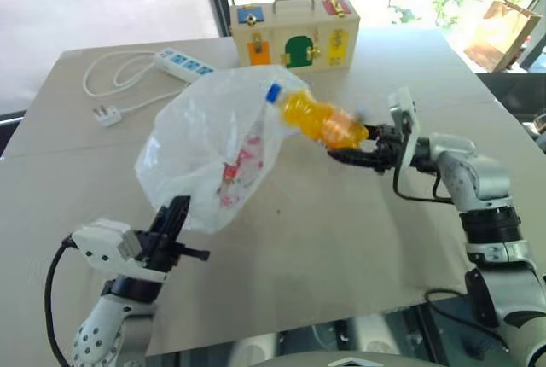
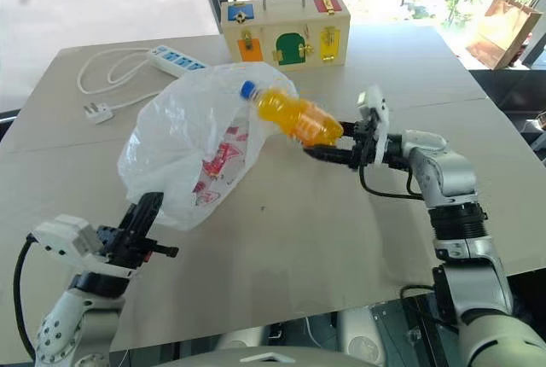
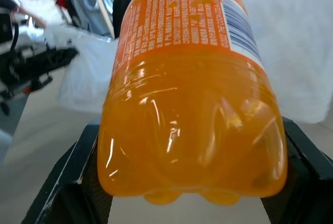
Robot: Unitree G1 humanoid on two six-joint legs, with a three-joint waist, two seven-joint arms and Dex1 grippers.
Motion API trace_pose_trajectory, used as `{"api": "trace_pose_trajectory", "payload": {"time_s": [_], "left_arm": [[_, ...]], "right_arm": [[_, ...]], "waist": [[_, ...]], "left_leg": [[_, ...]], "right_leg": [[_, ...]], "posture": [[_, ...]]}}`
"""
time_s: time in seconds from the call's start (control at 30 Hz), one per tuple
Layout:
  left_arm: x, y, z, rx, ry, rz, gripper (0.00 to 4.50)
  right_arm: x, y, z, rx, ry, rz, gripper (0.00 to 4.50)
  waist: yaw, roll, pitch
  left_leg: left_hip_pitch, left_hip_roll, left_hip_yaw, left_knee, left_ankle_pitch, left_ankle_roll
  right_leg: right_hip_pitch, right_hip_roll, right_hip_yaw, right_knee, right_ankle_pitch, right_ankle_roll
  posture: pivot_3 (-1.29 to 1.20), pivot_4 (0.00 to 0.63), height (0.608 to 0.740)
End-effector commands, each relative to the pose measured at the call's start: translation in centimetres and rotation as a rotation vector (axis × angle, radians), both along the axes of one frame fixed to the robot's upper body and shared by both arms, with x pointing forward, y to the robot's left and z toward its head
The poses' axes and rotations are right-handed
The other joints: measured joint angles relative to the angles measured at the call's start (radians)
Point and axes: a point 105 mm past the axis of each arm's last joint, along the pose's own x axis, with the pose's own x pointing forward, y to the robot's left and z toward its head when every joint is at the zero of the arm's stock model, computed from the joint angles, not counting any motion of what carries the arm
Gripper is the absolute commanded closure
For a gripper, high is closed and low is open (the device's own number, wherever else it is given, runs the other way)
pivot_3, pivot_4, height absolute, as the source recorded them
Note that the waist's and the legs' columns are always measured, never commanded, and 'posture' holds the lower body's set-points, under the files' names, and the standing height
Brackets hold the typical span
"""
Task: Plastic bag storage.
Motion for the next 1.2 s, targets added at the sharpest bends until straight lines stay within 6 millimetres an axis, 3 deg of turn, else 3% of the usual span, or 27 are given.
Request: {"api": "trace_pose_trajectory", "payload": {"time_s": [0.03,0.27,0.33,0.47,0.57,0.67,0.8,1.0,1.1,1.2], "left_arm": [[-0.3,-1.3,1.9,-0.009,-0.062,-0.056,4.50],[-1.0,-3.4,2.3,-0.030,-0.069,-0.163,4.50],[-1.5,-4.2,1.9,-0.029,-0.054,-0.208,4.50],[-2.1,-5.2,0.9,-0.009,-0.015,-0.265,4.50],[-2.1,-5.7,0.2,0.029,-0.005,-0.289,4.50],[-1.8,-5.8,0.1,0.036,-0.013,-0.287,4.50],[-1.3,-5.3,0.0,0.029,-0.024,-0.245,4.50],[-1.1,-4.1,-0.2,-0.010,-0.016,-0.173,4.50],[-0.8,-2.7,-0.4,-0.038,-0.011,-0.104,4.50],[-0.7,-2.4,-0.5,-0.035,-0.008,-0.100,4.50]], "right_arm": [[0.0,0.9,0.5,-0.059,-0.055,0.026,1.50],[1.2,3.0,-0.8,-0.187,-0.035,0.014,1.50],[1.7,4.4,-1.0,-0.238,-0.049,0.013,1.50],[2.0,7.9,1.2,-0.186,-0.039,0.024,1.50],[3.6,10.7,1.7,-0.183,-0.033,-0.076,1.50],[4.0,13.7,2.6,-0.122,-0.059,-0.128,0.02],[3.5,15.5,2.8,-0.060,-0.100,-0.147,0.02],[1.8,13.2,2.5,-0.027,-0.143,-0.028,0.02],[1.7,8.4,2.1,-0.090,-0.149,0.041,0.02],[4.1,4.7,1.8,-0.154,-0.152,-0.083,0.02]], "waist": [[0.000,0.000,0.000],[0.005,-0.002,0.001],[0.004,-0.002,0.002],[0.002,-0.003,0.003],[-0.005,-0.003,0.003],[-0.008,-0.003,0.003],[-0.008,-0.003,0.003],[-0.006,-0.003,0.003],[0.002,-0.003,0.003],[0.008,-0.003,0.003]], "left_leg": [[0.000,0.000,0.000,0.000,0.000,0.000],[0.000,-0.001,0.000,0.000,0.000,0.000],[0.000,-0.001,0.000,0.000,0.000,0.000],[0.000,0.000,0.000,0.000,0.000,0.000],[0.000,0.000,0.000,0.000,0.000,0.000],[-0.001,-0.001,-0.001,0.000,0.000,-0.001],[-0.002,-0.003,-0.003,-0.002,0.000,-0.001],[-0.009,-0.006,-0.010,0.000,0.000,-0.001],[-0.011,-0.006,-0.012,0.001,0.001,-0.001],[-0.011,-0.006,-0.012,0.002,0.001,-0.001]], "right_leg": [[0.000,0.000,0.000,0.000,0.000,0.000],[0.000,0.000,0.000,0.000,0.000,0.000],[0.000,0.000,0.000,0.000,0.000,0.000],[-0.001,0.001,0.000,0.000,0.000,0.000],[-0.001,0.001,0.000,0.001,0.000,0.000],[-0.001,0.001,0.000,0.001,0.000,0.000],[-0.002,-0.002,-0.002,0.000,0.000,0.000],[-0.005,-0.005,-0.010,-0.002,0.000,0.000],[-0.006,-0.005,-0.012,-0.002,0.000,0.000],[-0.005,-0.004,-0.012,-0.002,0.000,0.000]], "posture": [[0.00,0.150,0.739],[0.00,0.150,0.739],[0.00,0.150,0.739],[0.00,0.150,0.739],[0.00,0.150,0.739],[0.00,0.150,0.739],[0.00,0.150,0.739],[0.00,0.150,0.739],[0.00,0.150,0.739],[0.00,0.150,0.739]]}}
